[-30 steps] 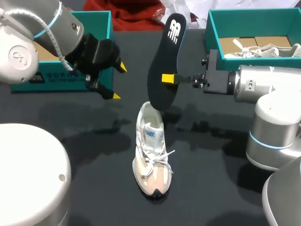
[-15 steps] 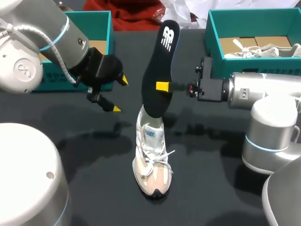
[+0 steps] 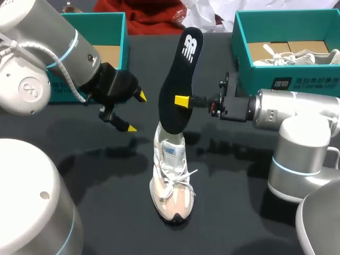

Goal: Take the shoe out of the shoebox, open the shoe tongue, remove and reinsert the insole, then place the shoe into the shoebox

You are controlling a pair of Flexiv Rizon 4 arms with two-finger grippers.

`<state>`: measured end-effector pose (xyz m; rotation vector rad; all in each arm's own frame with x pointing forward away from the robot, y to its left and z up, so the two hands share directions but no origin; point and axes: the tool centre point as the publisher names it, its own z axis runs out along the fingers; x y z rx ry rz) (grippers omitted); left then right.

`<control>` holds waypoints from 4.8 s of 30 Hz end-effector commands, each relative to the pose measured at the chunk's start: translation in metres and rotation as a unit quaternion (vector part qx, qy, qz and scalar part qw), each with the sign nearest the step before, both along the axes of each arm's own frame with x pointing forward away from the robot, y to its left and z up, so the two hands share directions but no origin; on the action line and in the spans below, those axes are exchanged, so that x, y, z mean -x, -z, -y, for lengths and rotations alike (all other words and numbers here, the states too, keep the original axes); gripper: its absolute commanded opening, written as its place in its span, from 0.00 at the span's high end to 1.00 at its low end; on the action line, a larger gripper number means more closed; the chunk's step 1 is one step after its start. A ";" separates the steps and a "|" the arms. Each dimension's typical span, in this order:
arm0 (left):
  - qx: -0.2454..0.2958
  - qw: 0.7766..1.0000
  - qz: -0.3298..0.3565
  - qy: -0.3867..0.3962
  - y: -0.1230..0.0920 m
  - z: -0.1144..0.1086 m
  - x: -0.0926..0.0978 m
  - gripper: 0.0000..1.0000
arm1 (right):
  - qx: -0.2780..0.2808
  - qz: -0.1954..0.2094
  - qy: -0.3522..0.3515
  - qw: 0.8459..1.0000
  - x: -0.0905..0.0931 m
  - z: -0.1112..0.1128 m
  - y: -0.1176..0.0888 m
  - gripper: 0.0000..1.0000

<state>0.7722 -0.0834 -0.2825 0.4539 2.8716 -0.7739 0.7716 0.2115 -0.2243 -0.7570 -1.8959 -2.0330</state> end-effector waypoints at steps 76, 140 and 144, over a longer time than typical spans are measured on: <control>-0.010 0.992 -0.089 -0.085 0.079 0.029 0.018 0.00 | 0.018 0.100 -0.096 0.990 -0.014 -0.021 0.048 1.00; -0.016 0.993 -0.098 -0.066 0.085 0.035 0.020 0.00 | 0.059 -0.022 -0.073 0.995 0.036 -0.025 0.104 1.00; -0.016 0.993 -0.098 -0.066 0.085 0.035 0.020 0.00 | 0.065 -0.034 -0.069 0.995 0.042 -0.023 0.107 1.00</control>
